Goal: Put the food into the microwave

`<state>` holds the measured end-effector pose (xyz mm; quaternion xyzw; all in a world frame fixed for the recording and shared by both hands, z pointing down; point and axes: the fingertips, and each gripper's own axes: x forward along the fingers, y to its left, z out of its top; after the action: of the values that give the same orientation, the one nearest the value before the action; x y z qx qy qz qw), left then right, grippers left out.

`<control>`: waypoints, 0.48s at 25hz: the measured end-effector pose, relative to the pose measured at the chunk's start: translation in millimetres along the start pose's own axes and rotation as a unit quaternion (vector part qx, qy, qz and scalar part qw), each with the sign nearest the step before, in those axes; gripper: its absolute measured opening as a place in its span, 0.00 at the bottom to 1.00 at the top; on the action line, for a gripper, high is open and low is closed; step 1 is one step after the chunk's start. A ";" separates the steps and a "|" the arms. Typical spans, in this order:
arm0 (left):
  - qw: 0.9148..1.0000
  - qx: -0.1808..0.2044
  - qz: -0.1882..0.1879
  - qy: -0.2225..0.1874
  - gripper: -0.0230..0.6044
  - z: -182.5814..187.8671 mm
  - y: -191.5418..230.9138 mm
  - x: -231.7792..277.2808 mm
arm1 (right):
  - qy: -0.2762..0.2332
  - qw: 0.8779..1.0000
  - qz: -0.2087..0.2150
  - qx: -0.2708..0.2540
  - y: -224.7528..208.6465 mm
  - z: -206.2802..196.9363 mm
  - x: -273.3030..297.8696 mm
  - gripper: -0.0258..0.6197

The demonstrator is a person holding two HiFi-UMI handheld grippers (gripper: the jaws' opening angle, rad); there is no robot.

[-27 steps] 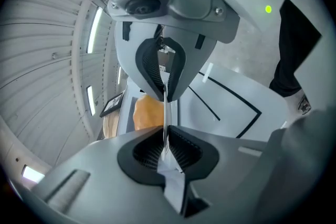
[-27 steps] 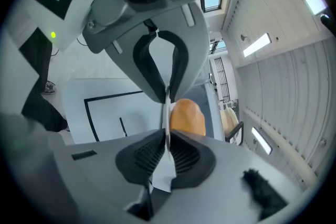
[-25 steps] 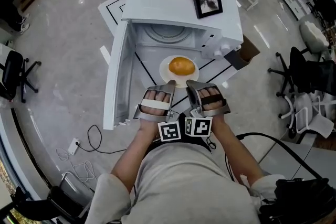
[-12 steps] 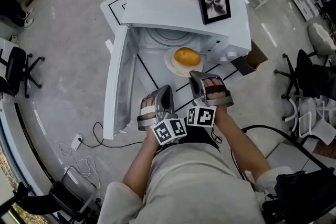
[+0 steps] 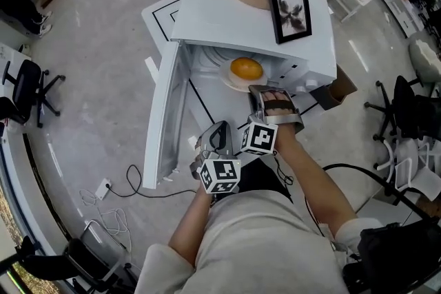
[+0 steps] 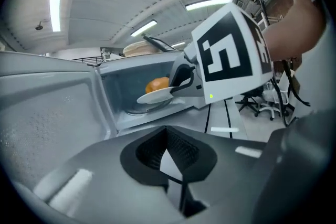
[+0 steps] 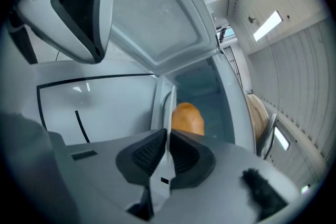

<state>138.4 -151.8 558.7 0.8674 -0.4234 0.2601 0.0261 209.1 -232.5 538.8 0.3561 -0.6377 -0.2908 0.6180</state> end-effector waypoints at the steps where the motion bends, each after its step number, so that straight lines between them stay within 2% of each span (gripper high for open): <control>1: 1.000 0.003 0.003 0.003 0.05 -1.2 1.1 0.2 | 0.002 1.000 0.005 -0.004 -0.5 0.0 5.5 0.09; 5: 1.000 0.010 0.001 0.005 0.05 -2.4 3.2 3.1 | 0.013 1.000 0.017 -0.016 -3.6 -0.5 24.4 0.09; 12: 1.000 -0.002 -0.002 0.008 0.05 -3.3 6.6 11.7 | 0.025 0.999 0.015 -0.033 -4.7 0.6 53.9 0.09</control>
<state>138.0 -163.6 565.9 0.8660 -0.4221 0.2662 0.0321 210.0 -279.1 566.4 0.3333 -0.6175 -0.2937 0.6491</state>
